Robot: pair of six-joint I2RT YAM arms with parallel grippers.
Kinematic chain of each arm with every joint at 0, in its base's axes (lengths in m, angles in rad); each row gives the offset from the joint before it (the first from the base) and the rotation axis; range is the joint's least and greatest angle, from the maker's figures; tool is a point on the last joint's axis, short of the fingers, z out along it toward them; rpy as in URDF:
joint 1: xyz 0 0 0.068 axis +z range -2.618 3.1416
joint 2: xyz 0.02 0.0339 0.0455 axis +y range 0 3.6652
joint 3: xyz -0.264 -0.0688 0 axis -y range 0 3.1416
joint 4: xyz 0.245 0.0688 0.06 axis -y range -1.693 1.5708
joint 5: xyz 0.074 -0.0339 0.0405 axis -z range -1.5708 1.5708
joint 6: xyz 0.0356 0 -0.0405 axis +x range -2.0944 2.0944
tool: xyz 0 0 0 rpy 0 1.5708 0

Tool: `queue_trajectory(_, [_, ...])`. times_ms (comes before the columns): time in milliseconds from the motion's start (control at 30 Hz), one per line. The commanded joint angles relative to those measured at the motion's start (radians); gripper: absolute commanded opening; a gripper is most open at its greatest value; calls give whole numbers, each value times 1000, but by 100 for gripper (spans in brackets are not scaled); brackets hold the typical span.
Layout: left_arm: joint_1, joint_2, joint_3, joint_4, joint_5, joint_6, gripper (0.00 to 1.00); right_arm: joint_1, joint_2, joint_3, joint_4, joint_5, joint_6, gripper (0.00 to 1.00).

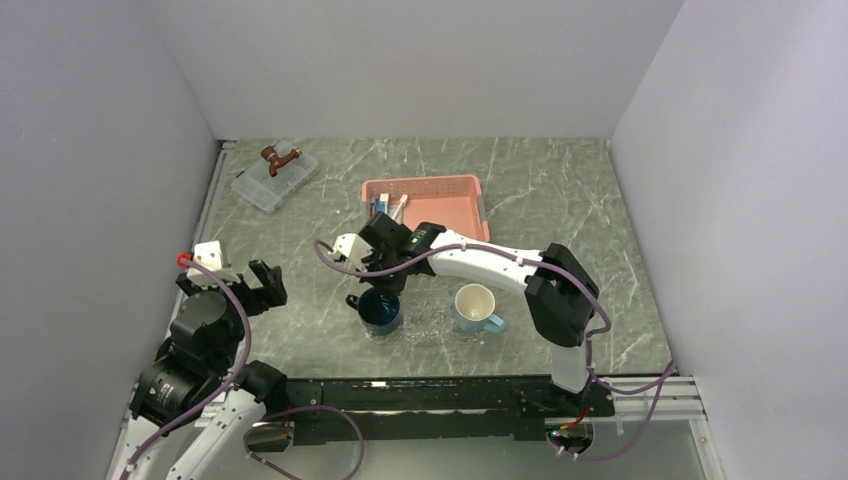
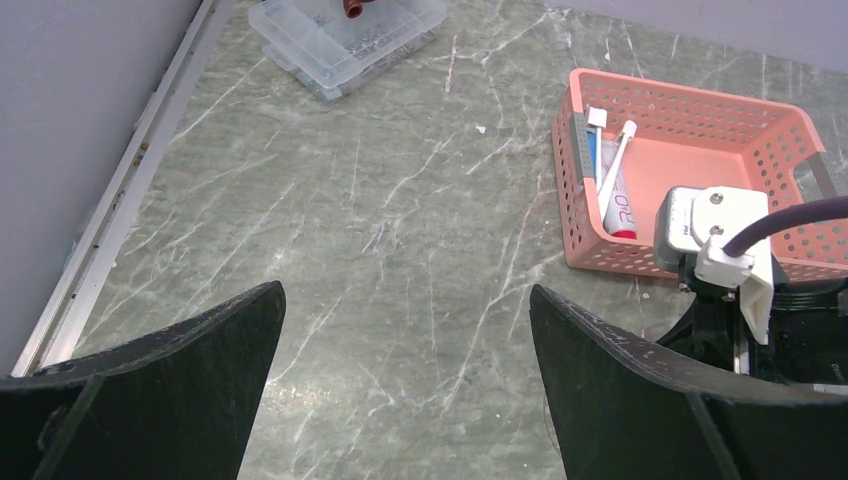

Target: Prepare toiletry sets of a toothbrush and toothpaste on the tray

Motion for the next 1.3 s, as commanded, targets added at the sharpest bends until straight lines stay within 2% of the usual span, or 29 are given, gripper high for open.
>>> queue_trajectory(0, [-1, 18, 4, 9, -14, -6, 99, 5, -103, -25, 93, -9, 29, 0])
queue_trajectory(67, [-1, 19, 5, 8, -14, -7, 99, 5, -112, -40, 105, -12, 33, 1])
queue_trajectory(167, [0, 21, 5, 8, -12, -7, 99, 6, -118, -47, 108, -8, 37, 14])
queue_trajectory(267, [-1, 23, 6, 8, -11, -7, 99, 5, -125, -54, 115, -2, 40, 22])
queue_trajectory(500, [-1, 23, 5, 5, -11, -9, 99, 6, -145, -49, 127, 11, 46, 31])
queue_trajectory(900, [-1, 26, 4, 13, 12, -13, 99, 4, -243, -43, 187, 160, 90, 41])
queue_trajectory(1267, [-1, 36, 2, 16, 25, -7, 99, -45, -199, 79, 135, 348, 223, 42])
